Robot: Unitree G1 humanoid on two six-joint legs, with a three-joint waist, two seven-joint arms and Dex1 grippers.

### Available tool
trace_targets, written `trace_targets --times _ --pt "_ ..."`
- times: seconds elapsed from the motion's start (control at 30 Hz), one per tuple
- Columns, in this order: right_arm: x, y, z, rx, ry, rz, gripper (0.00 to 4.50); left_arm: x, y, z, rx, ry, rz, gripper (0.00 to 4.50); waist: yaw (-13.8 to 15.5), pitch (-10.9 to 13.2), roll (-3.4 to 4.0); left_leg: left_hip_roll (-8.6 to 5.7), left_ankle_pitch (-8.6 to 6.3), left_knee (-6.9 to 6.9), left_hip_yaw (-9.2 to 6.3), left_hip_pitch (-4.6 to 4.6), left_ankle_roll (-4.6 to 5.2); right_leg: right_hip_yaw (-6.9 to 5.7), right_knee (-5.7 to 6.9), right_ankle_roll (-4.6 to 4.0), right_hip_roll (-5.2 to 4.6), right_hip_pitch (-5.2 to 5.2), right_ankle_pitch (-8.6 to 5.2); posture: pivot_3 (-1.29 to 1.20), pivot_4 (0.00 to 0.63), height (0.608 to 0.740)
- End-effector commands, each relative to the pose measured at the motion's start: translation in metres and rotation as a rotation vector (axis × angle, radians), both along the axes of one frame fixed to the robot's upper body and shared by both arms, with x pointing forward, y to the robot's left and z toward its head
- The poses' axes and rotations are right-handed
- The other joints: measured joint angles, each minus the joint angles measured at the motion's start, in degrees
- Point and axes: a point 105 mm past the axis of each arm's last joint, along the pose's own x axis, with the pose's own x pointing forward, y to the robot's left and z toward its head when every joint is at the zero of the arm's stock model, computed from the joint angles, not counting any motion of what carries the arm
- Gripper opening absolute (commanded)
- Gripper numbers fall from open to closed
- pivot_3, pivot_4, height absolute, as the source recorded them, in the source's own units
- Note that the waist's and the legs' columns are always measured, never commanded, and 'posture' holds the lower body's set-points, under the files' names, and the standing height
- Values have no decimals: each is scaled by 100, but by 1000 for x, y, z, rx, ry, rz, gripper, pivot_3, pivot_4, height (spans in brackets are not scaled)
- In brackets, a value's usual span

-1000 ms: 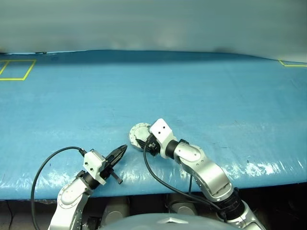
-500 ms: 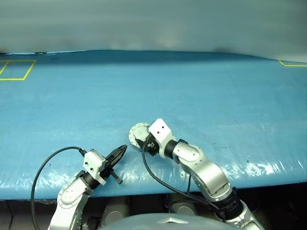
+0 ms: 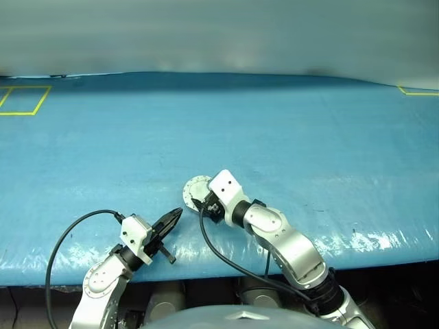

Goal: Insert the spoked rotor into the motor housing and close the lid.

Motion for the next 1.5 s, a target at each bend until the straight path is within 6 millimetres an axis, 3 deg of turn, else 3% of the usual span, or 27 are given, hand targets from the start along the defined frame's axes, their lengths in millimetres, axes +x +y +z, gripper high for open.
trace_targets --times 0.03,0.27,0.7,0.97,1.1,1.23,1.33,1.5 --pt "-1 -1 -7 -33 5 0 3027 -1 -4 9 -4 -30 -14 0 0 0 0 0 0 1 0 1 0 0 0 0 0 1 0 0 150 740" --pt "0 -6 -11 -57 -3 6 3027 4 11 9 7 -31 26 0 3 -1 -1 0 0 0 0 2 0 0 -1 -2 0 2 -1 0 150 740" --pt "4 -5 -11 -44 -3 -6 3027 8 5 22 8 -34 35 0 1 -5 -7 0 0 3 1 4 0 1 0 -2 0 5 -1 0 150 740" --pt "5 -4 -10 -36 3 -6 3027 42 33 42 36 32 234 0 2 -6 -8 0 4 4 -4 8 -2 1 4 0 4 9 1 0 150 740" --pt "5 -4 -11 -40 5 -3 3027 57 36 45 -62 155 252 0 -3 -6 -9 -1 5 4 -4 8 -4 1 3 18 3 10 13 0 150 740" --pt "3 -3 -12 -44 8 5 3027 68 25 36 -125 378 172 0 -5 -8 -12 -1 6 5 -12 8 -6 -2 4 30 6 12 20 0 150 740" --pt "4 -3 -13 -49 9 2 3027 73 17 42 -174 424 91 0 -21 -8 -13 -2 7 4 -11 8 -7 -1 3 30 5 12 20 0 150 740" --pt "5 -2 -11 -42 9 -2 3027 81 12 37 -116 474 17 0 -23 -8 -12 -2 10 -3 -14 8 -12 -2 3 27 7 8 21 0 150 740"
